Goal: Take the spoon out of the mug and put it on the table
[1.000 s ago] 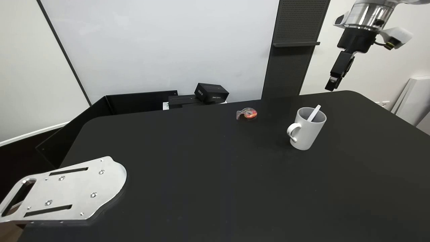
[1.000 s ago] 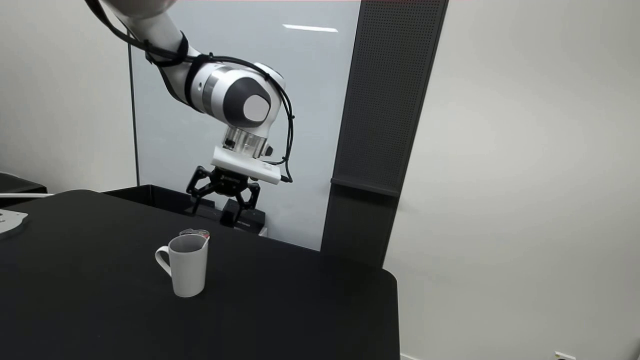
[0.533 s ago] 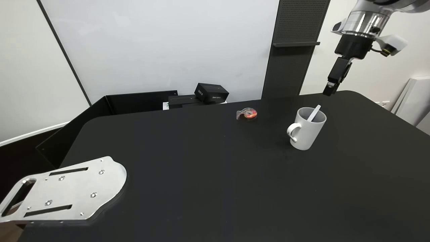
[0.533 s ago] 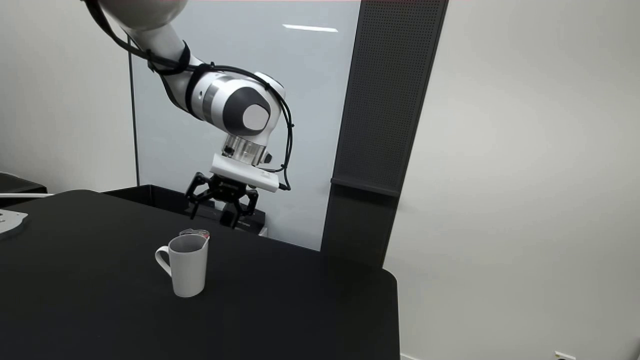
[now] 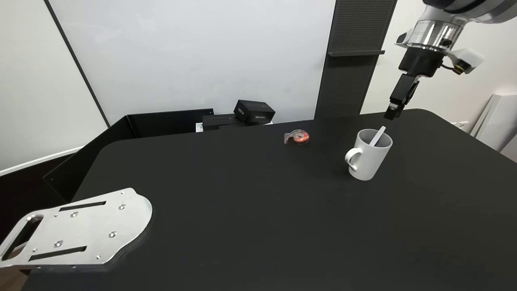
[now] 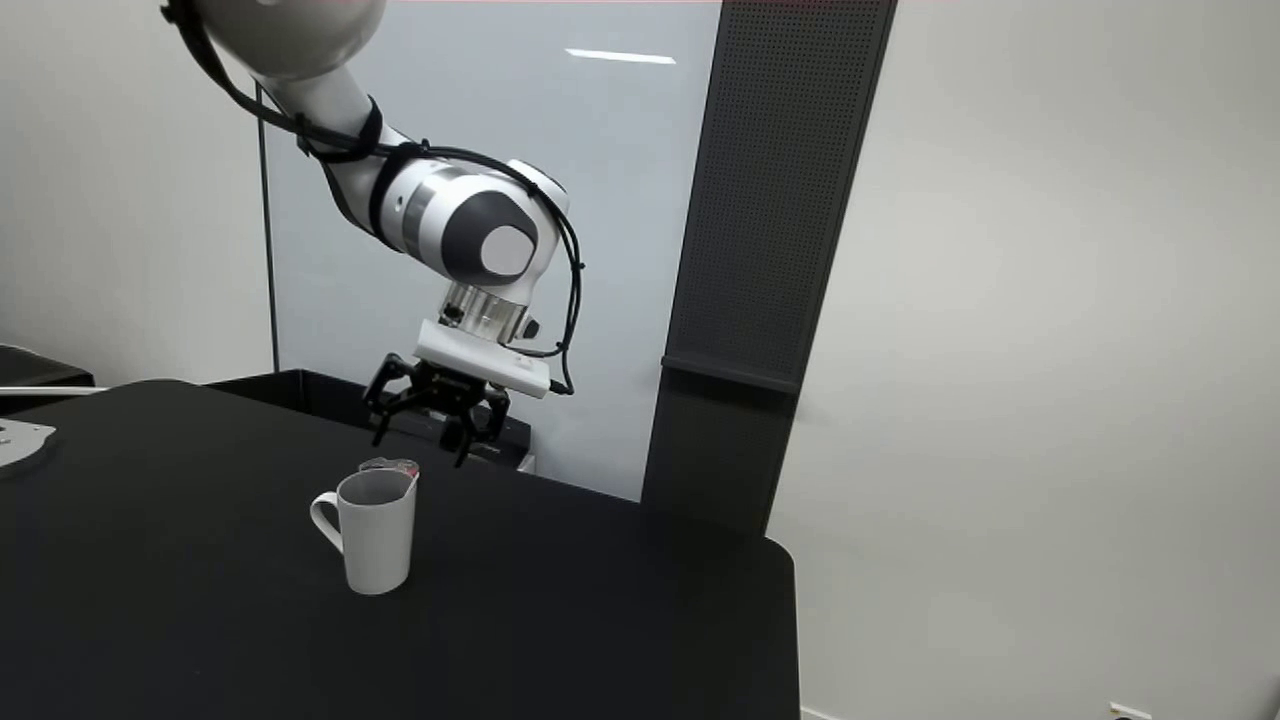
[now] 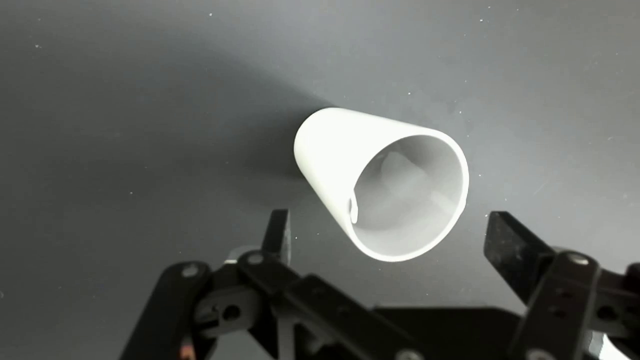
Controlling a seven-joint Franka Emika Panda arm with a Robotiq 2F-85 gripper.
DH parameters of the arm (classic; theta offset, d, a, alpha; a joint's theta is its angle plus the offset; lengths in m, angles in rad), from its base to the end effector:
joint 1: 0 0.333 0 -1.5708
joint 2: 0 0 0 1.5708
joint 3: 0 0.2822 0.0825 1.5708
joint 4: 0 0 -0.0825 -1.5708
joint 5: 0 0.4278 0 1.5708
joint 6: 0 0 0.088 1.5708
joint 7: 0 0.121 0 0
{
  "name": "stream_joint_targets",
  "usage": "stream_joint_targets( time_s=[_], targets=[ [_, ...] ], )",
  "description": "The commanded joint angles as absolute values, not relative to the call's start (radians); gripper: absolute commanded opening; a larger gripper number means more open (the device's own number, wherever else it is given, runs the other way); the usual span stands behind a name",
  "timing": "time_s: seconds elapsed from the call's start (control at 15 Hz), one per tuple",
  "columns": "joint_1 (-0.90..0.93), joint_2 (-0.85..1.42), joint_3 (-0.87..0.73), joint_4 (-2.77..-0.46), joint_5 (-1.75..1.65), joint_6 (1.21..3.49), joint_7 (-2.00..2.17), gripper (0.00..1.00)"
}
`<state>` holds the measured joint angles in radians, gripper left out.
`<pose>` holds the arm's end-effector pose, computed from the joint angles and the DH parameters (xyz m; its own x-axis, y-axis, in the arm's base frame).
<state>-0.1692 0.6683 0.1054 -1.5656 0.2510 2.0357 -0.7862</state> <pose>0.6916 -0.0323 0.1741 0.8441 0.5351 0.0333 0.5142 -0.7904 -0.3331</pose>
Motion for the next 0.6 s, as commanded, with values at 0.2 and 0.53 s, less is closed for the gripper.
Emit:
stream_joint_targets(
  time_s=[0.2,0.53],
  targets=[
    [-0.178,0.699,0.120,-1.538,0.266,2.043,-0.780,1.00],
    [-0.178,0.706,0.120,-1.537,0.266,2.046,-0.779,1.00]
  ],
)
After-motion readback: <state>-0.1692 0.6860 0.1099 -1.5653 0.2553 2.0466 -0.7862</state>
